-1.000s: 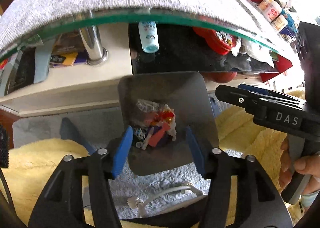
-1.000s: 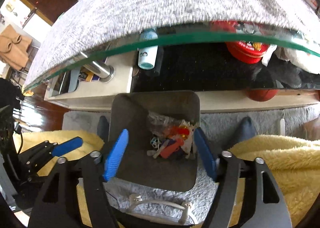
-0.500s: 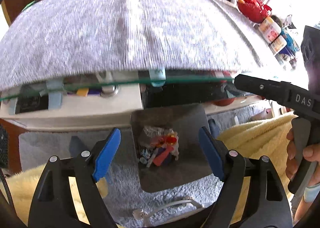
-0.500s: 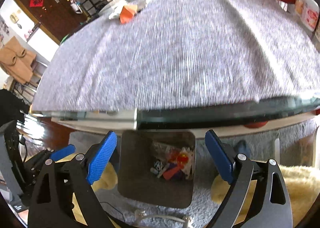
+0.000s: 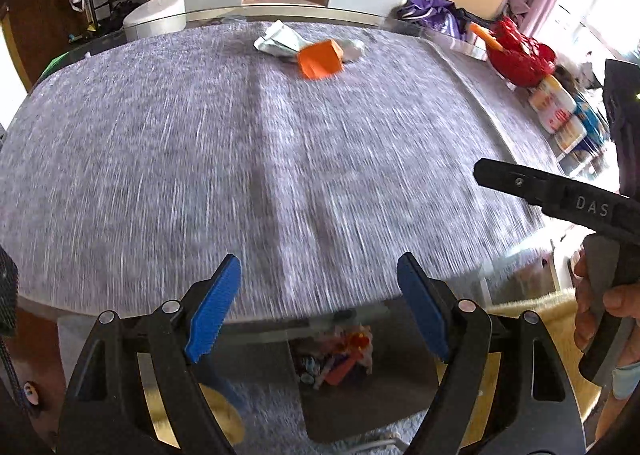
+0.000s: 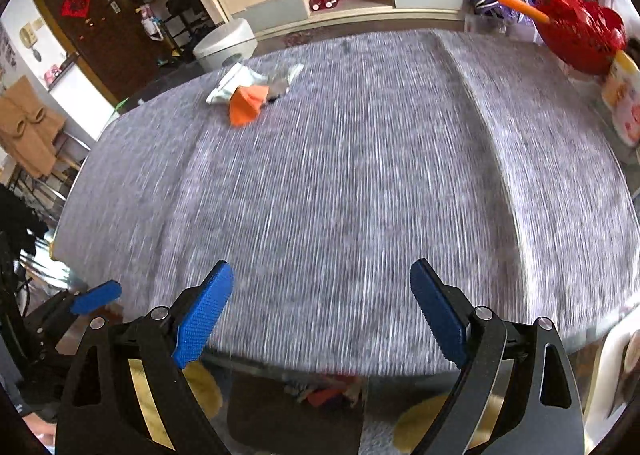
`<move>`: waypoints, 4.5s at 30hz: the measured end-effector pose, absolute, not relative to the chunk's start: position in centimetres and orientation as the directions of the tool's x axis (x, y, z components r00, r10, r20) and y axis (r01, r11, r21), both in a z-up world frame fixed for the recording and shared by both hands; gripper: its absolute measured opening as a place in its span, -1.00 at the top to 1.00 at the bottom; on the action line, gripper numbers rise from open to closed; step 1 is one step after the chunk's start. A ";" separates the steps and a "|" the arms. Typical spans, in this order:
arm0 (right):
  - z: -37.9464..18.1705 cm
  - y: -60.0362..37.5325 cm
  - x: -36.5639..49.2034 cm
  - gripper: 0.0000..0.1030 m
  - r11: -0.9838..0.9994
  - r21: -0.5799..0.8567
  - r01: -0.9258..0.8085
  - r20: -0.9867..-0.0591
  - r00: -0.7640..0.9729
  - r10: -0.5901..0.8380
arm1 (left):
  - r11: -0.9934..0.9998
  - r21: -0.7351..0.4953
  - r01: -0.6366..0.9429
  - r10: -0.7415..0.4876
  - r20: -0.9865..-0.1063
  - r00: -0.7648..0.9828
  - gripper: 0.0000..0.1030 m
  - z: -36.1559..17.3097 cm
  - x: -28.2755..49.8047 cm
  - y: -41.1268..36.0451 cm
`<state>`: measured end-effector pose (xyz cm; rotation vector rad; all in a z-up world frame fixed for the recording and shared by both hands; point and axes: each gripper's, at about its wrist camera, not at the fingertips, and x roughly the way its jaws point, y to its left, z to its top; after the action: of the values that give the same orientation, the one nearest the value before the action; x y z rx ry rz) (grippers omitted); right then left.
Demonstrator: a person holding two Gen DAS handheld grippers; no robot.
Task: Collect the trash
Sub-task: 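Move both open tools back toward the white packet and orange paper, then grasp the orange paper with the left tool while the right tool grasps the white packet, then lower both held items into the black bin and open both tools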
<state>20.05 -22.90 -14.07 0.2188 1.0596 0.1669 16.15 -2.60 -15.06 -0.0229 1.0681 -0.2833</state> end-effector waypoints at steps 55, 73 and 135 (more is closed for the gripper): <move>-17.3 -16.1 40.8 0.44 0.946 0.295 -0.136 -0.843 0.430 0.324 | 0.965 -0.148 0.217 -0.237 -0.844 0.480 0.29 -16.0 35.2 -2.2; -8.1 -18.9 29.8 0.85 0.959 0.213 -0.187 -0.781 0.558 0.282 | 0.954 -0.134 0.267 -0.261 -0.808 0.527 0.29 -10.6 26.3 -3.3; -25.7 -20.5 5.3 0.83 0.983 0.182 -0.013 -0.948 0.262 0.179 | 0.929 -0.235 0.287 -0.306 -0.922 0.236 0.28 -26.6 1.8 -5.1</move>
<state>5.34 -20.54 -25.67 0.1478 1.3008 0.1299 1.76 -5.12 -26.56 -0.0177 1.2690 -0.4063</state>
